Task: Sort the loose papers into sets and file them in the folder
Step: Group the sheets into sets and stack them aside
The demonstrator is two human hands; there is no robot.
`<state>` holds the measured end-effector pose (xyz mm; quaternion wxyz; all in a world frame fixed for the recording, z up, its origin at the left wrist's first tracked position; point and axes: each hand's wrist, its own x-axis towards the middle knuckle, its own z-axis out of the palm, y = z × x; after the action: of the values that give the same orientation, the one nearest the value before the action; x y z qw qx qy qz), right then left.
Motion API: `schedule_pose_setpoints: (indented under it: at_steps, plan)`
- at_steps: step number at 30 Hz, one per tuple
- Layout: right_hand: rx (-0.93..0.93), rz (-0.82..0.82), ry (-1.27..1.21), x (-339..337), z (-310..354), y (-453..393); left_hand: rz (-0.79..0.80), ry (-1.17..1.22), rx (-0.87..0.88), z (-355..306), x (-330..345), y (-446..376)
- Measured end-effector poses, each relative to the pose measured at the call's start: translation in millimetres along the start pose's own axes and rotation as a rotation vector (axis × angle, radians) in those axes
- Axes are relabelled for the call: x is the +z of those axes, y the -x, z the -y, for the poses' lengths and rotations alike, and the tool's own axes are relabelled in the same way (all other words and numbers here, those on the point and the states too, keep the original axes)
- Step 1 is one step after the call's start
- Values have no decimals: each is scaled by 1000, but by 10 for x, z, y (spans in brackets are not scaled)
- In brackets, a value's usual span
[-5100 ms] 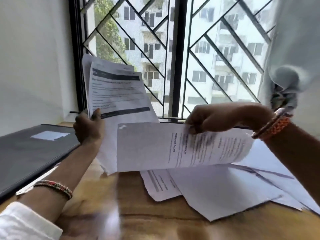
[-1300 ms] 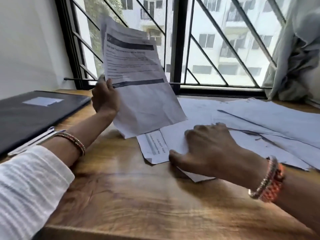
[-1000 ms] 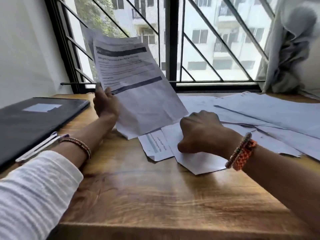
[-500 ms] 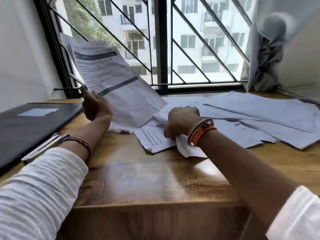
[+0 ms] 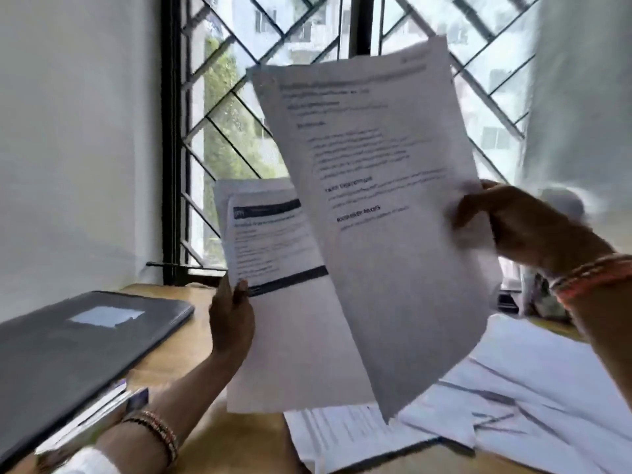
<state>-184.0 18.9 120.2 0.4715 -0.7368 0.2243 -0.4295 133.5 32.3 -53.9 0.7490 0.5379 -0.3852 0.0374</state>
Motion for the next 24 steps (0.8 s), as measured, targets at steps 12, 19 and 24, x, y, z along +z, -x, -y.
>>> schedule_pose_setpoints:
  at_steps: [12, 19, 24]
  plan:
    - [284, -211, -254, 373, -1561, -536, 196, -54, -224, -72, -43, 126]
    - [261, -145, -341, 72, -1571, -621, 139, -386, -79, -48, -66, 107]
    - [211, -7, -331, 124, -1701, -581, 36, -243, -129, -58, -33, 78]
